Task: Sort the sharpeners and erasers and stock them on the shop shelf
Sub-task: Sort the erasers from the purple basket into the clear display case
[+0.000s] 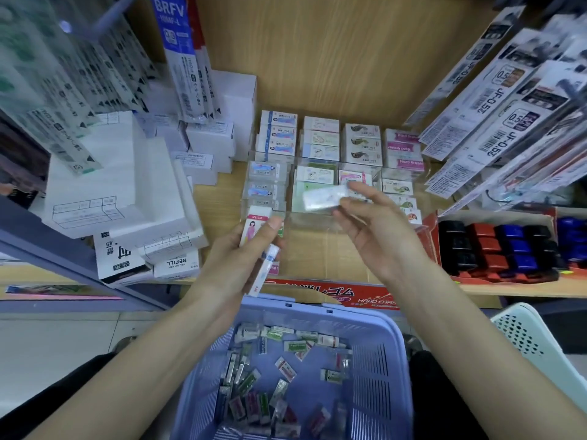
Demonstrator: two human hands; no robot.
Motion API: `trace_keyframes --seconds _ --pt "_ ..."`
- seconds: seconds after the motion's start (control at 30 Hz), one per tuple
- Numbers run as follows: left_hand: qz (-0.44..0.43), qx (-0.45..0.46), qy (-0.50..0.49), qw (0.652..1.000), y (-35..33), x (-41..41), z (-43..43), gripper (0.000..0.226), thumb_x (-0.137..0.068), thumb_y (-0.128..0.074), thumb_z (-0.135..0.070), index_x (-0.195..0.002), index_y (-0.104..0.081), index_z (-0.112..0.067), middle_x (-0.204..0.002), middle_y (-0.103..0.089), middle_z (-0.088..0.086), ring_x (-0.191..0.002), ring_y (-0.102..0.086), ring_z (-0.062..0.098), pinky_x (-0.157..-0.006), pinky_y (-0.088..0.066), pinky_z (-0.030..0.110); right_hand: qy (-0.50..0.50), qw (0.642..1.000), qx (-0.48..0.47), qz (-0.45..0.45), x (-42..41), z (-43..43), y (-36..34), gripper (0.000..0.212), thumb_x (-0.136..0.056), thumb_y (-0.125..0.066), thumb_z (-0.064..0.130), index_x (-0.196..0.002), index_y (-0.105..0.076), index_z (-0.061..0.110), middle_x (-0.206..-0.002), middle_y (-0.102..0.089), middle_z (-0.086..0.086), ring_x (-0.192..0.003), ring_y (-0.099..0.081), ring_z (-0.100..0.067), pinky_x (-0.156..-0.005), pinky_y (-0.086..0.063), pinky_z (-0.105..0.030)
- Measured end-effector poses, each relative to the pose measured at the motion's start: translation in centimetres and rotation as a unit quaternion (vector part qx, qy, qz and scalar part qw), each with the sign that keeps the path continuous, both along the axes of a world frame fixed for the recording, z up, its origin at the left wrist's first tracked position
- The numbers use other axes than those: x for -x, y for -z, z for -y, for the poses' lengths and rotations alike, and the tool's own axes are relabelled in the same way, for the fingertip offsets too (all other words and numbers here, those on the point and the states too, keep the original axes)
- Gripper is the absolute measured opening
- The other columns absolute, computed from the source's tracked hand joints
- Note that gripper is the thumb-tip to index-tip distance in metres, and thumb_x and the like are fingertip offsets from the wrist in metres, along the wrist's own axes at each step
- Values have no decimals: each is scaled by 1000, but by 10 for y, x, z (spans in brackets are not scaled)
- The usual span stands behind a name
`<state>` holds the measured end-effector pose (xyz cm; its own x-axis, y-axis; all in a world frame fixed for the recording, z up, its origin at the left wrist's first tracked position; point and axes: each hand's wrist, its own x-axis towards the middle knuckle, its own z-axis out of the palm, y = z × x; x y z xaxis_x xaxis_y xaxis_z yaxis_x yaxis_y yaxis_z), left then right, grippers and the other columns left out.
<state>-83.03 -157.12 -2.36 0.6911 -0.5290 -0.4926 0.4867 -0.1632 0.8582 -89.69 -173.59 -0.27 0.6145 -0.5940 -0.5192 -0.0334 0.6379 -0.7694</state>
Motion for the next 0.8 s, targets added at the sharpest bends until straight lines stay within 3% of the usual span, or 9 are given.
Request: trace_keyframes --seconds 0.1,0.23,0.37,0.5,0.63,0.7,0.8 --pt "-29 11 -28 999 -2 -6 0 39 -56 -68 -58 -76 -70 -25 -71 -68 -5 -64 -56 15 -72 -40 36 58 998 21 -7 -12 15 3 25 -85 -55 -13 -102 -61 4 -109 -64 -19 -88 -68 -25 -79 -58 -27" --pt "-31 3 -25 999 -4 -8 -3 37 -58 -65 -58 -77 -69 -26 -71 -69 -7 -75 -45 24 -70 -34 37 40 994 94 -35 -14 18 6 22 -84 -60 -9 -101 -59 5 -99 -65 -17 -82 -69 -23 -76 -58 -25" --pt "-32 -11 -25 999 -1 -15 -7 26 -83 -58 -47 -75 -69 -24 -69 -68 -6 -70 -41 21 -60 -31 31 10 985 166 -45 5 21 -1 21 -87 -53 -9 -96 -64 7 -97 -66 -15 -79 -66 -23 -68 -56 -21" --pt "-63 11 -20 998 4 -18 -12 36 -92 -39 -31 -78 -70 -21 -71 -69 -2 -71 -29 23 -52 -25 31 8 984 159 -75 33 11 9 17 -86 -56 -10 -92 -62 6 -101 -64 -17 -83 -67 -23 -72 -57 -23" --pt "-64 1 5 998 7 -10 -16 40 -95 -34 -28 -79 -69 -17 -74 -65 6 -58 -26 22 -38 -25 21 58 979 153 -121 48 12 16 13 -84 -60 -7 -87 -58 5 -104 -63 -21 -78 -69 -22 -69 -58 -21" --pt "-64 -14 10 998 10 -8 -17 40 -96 -34 -29 -79 -69 -20 -75 -66 5 -57 -31 19 -40 -23 23 49 975 178 -124 52 15 11 13 -83 -61 -7 -88 -59 5 -105 -63 -21 -81 -69 -23 -69 -58 -21" --pt "-63 -26 1 998 10 -10 -17 34 -95 -35 -29 -85 -66 -19 -73 -70 -2 -58 -37 16 -45 -23 25 -35 967 214 -131 42 -1 8 17 -83 -63 -7 -93 -63 7 -88 -66 -12 -77 -69 -21 -70 -58 -22"
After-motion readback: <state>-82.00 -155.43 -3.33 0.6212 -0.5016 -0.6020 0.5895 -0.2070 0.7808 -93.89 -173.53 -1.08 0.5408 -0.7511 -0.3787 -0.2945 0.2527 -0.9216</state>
